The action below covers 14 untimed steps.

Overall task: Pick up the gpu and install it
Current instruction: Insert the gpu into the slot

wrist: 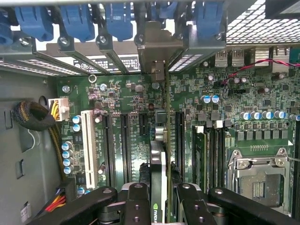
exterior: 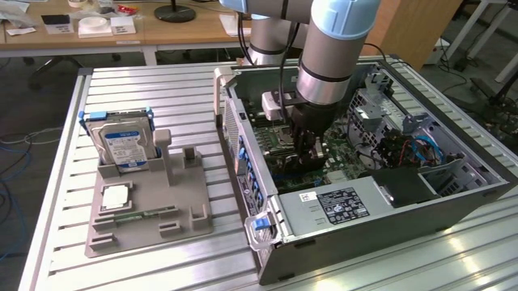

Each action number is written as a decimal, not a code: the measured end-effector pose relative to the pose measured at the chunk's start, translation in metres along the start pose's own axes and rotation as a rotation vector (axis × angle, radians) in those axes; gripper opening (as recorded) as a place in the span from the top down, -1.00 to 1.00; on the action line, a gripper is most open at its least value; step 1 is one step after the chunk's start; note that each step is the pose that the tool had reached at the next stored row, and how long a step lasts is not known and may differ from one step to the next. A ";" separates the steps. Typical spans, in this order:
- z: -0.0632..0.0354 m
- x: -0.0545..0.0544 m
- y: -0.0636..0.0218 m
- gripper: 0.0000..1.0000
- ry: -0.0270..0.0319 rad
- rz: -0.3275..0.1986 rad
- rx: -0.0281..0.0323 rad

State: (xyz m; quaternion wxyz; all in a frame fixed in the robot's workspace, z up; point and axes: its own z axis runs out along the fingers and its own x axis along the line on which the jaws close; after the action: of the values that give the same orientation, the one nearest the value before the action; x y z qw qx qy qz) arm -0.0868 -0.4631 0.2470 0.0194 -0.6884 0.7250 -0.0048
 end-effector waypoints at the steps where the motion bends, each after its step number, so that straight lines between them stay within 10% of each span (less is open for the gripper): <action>1: 0.0000 0.000 0.0000 0.46 -0.0001 0.000 0.0000; 14: -0.0005 0.000 0.0004 0.46 -0.0001 0.000 0.0008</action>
State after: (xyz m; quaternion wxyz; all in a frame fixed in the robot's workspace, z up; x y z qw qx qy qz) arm -0.0872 -0.4631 0.2475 0.0197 -0.6885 0.7250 -0.0050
